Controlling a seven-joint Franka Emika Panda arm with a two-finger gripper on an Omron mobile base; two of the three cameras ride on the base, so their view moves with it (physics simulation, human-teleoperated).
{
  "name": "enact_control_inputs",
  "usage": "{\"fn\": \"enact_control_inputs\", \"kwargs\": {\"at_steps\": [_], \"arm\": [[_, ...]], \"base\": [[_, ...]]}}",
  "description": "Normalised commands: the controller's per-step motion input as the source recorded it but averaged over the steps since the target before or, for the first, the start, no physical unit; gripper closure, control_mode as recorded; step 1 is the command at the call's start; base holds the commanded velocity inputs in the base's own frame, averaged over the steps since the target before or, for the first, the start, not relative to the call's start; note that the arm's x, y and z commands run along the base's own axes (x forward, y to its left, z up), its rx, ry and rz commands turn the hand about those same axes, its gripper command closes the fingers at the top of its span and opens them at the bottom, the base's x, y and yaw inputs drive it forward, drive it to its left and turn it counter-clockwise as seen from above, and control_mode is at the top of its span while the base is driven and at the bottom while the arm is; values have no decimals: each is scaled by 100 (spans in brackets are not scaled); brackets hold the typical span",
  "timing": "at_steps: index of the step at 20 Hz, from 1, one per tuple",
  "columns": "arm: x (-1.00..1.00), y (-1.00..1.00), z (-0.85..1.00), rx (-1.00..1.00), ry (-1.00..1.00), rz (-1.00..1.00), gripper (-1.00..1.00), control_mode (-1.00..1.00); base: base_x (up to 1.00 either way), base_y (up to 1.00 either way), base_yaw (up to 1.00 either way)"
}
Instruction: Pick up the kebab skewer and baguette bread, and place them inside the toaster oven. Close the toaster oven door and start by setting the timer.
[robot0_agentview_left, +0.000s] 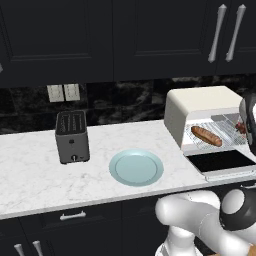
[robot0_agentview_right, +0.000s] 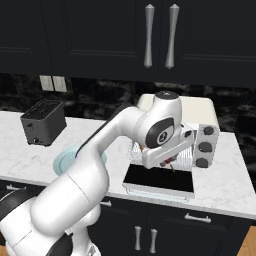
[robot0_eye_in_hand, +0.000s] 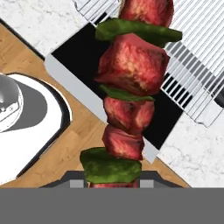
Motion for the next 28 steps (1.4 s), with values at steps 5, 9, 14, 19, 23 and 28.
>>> {"fn": "enact_control_inputs", "kwargs": {"at_steps": [5, 9, 14, 19, 23, 28], "arm": [[40, 0, -37, 0, 0, 0, 100, -100], [62, 0, -9, 0, 0, 0, 100, -100], [45, -1, -19, 2, 0, 0, 100, -100], [43, 0, -19, 5, 0, 0, 100, -100], [29, 0, -13, 4, 0, 0, 100, -100], [7, -1, -25, 4, 0, 0, 100, -100]], "base": [[0, 0, 0], [0, 0, 0], [0, 0, 0], [0, 0, 0], [0, 0, 0], [0, 0, 0]]}}
